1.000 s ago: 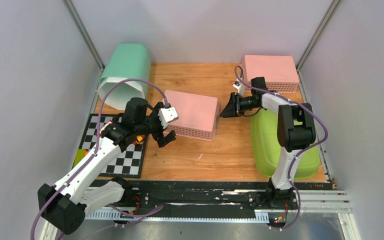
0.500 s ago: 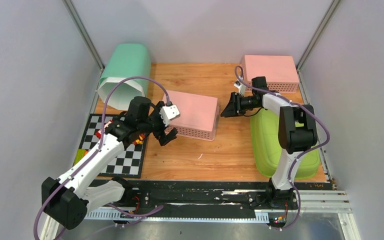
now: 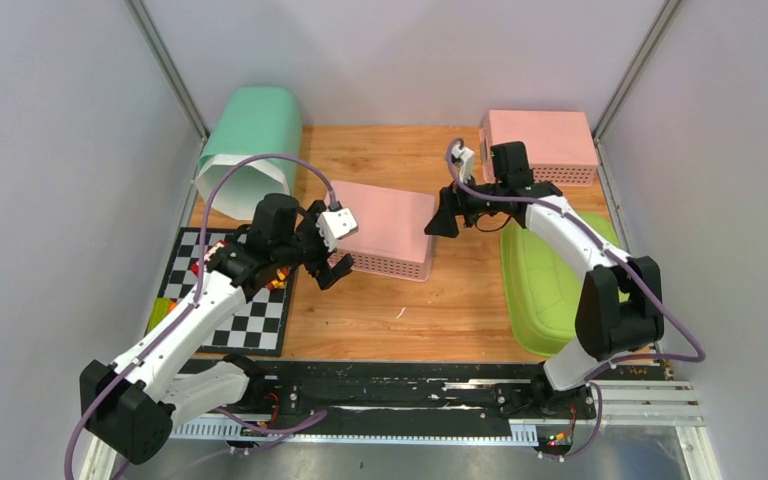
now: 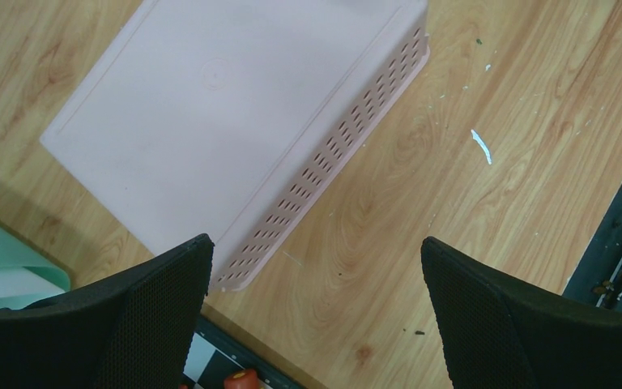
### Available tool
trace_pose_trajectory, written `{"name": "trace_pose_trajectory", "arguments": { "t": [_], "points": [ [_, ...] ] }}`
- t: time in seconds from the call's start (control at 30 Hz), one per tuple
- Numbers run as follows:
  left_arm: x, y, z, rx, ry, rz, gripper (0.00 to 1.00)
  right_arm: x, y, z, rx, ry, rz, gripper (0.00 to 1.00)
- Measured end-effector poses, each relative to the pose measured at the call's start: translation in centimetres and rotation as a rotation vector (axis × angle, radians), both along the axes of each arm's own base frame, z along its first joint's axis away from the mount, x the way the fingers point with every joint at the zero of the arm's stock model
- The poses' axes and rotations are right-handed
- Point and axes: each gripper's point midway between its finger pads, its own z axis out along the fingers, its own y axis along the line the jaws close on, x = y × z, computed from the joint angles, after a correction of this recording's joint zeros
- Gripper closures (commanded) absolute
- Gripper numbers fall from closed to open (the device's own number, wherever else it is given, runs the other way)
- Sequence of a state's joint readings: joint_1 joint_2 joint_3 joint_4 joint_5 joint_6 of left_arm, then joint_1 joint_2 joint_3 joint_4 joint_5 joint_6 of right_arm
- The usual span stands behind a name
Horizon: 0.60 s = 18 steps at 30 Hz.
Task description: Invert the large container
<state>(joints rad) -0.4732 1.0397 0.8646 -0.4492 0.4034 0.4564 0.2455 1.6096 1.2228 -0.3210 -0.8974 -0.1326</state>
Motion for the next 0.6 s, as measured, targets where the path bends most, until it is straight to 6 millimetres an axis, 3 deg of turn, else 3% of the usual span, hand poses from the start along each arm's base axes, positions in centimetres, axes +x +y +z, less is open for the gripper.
{"name": "trace_pose_trajectory", "arguments": {
  "t": [0.27,0.6],
  "points": [
    [-0.1,0.6,1.3,-0.005,-0.054,0.017,0.00,-2.8,3.8,2.1,-0.127,-0.321,0.174,0.11],
    [-0.7,2.5,5.2,-0.011,-0.213,0.061,0.00,-4.1,7.6,0.4,-0.279,-0.514,0.315,0.11]
  ]
}}
